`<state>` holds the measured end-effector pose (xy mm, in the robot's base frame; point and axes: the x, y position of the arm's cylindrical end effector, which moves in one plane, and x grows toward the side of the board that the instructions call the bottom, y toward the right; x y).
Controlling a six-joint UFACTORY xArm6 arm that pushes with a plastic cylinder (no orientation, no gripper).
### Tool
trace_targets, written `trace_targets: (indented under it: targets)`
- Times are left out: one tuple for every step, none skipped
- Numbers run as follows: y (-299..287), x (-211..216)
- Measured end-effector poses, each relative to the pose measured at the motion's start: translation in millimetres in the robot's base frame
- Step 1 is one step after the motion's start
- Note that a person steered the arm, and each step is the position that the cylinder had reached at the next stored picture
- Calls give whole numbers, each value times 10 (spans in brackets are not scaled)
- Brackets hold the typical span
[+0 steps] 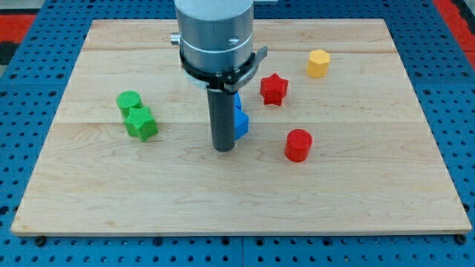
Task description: Slide red circle towards the red star
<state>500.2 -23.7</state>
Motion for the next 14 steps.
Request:
trace_targets:
  targets:
    - [355, 247]
    - [759, 262]
    - [1093, 219]
    - [1217, 107]
    - [1217, -163]
    - [1237, -278]
    - [1319, -321]
    - [1352, -446]
    - [1364, -514]
    - [1800, -514]
    - [2165, -659]
    - [2138, -978]
    - [2120, -942]
    - [2170, -576]
